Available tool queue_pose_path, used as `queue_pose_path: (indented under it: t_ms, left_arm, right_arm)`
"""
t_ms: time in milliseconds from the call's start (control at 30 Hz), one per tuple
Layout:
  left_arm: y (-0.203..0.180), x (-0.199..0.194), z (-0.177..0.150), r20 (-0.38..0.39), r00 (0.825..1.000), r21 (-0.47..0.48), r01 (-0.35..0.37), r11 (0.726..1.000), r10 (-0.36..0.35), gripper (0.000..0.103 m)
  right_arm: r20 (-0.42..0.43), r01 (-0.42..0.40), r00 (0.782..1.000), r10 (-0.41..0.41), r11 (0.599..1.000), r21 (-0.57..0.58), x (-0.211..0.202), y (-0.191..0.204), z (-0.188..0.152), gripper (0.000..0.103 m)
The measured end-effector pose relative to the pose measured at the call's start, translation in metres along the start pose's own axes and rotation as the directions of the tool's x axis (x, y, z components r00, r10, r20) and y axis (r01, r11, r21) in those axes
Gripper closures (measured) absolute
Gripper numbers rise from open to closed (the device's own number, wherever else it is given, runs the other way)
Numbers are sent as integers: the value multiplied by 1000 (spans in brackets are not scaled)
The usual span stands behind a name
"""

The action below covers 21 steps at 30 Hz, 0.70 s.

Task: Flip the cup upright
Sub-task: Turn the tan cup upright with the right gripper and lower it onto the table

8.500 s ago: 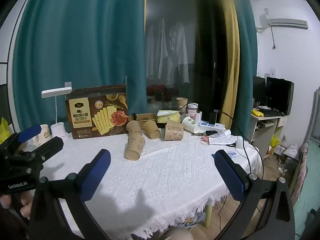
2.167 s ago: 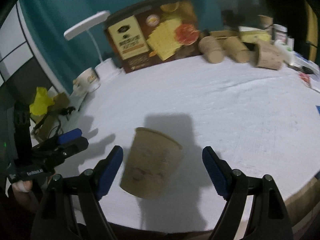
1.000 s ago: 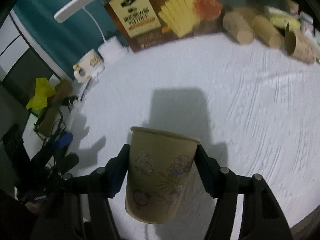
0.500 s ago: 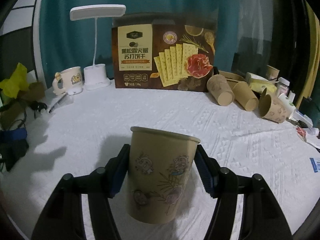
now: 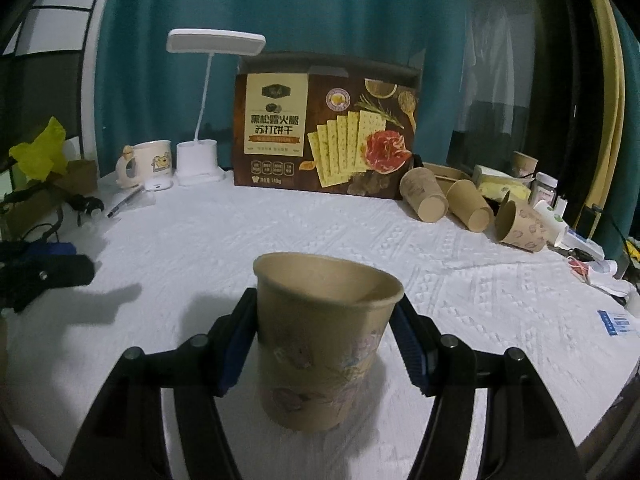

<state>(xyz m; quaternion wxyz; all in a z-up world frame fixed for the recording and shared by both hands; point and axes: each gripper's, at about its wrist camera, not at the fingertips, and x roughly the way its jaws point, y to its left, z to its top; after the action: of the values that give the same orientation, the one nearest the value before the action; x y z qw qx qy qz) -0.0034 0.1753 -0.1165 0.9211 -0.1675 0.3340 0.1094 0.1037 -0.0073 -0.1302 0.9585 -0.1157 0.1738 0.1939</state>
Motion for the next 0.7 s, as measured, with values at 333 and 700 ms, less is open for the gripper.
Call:
queue_pose_path:
  t_ms: [333, 700]
  left_arm:
    - [-12, -7, -6, 6, 1000, 10, 13, 1000, -13, 10]
    - [-20, -17, -22, -14, 1000, 56, -18, 998, 19, 10]
  right_arm:
    - [-44, 14, 999, -15, 1000, -16, -9, 9, -11, 39]
    - [-118, -41, 992, 46, 998, 47, -27, 13, -31, 31]
